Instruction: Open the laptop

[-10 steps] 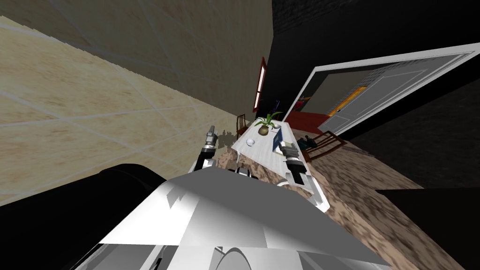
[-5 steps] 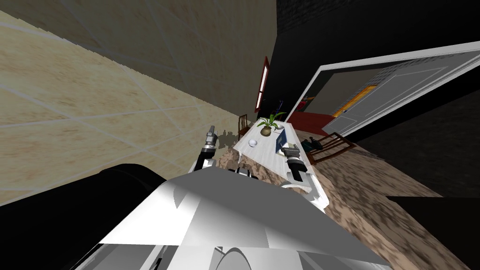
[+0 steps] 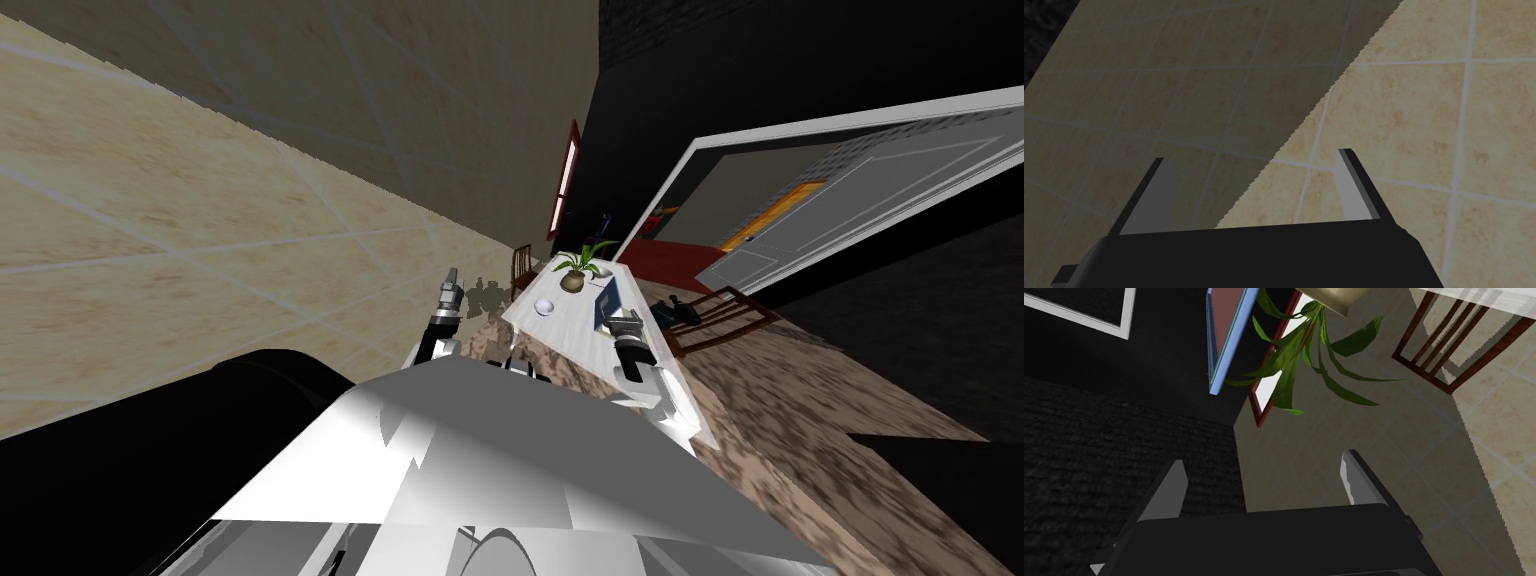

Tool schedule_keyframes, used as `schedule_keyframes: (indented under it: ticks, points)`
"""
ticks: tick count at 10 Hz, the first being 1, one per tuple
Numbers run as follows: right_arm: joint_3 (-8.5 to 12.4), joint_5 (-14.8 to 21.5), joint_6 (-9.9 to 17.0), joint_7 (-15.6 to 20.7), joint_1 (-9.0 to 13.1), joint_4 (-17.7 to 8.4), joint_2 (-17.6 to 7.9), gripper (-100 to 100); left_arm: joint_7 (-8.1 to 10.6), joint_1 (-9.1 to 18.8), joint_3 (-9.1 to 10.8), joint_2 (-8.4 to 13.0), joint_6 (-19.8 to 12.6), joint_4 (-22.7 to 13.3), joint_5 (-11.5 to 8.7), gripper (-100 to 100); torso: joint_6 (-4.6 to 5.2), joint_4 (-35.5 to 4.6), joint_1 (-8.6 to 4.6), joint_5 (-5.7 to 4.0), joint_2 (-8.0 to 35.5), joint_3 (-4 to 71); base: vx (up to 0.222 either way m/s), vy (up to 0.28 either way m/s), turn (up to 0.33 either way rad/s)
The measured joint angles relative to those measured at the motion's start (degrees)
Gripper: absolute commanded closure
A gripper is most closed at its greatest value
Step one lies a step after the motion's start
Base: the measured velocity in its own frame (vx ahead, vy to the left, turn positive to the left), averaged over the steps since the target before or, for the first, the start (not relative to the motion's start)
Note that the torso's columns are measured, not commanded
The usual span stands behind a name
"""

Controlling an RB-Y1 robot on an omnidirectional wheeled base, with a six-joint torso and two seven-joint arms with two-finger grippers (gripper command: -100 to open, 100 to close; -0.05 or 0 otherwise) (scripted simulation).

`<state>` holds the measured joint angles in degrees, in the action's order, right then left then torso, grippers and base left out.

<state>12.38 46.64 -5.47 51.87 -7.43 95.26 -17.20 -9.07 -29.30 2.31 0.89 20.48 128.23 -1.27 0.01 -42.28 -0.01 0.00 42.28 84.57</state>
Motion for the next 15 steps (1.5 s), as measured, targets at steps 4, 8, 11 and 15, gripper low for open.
schedule_keyframes:
  ticks: [4,8,11,15]
  points:
    - [2.31,5.51,1.82,6.17,2.94,-6.05,-0.89,-100,0.00,0.00,0.00,0.00,0.00,0.00,0.00,0,-0.02,0.00,0.00,0.00,0.00,0.00,0.021,0.062,0.059]
    - [3.67,10.78,5.07,11.64,5.38,-10.88,-3.18,-100,0.00,0.00,0.00,0.00,0.00,0.00,0.00,0,-0.02,0.00,0.03,0.01,-0.02,0.01,0.017,0.046,0.042]
    - [5.21,14.17,6.22,15.53,7.16,-14.31,-4.41,-100,0.00,0.00,0.00,0.00,0.00,0.00,0.00,0,-0.04,0.01,0.01,-0.01,-0.04,0.01,0.019,0.050,0.050]
    - [5.99,18.62,8.93,20.76,9.39,-18.20,-7.27,-100,0.00,0.00,0.00,0.00,0.00,0.00,0.00,0,-0.01,-0.01,-0.02,-0.01,0.02,-0.01,0.019,0.041,0.041]
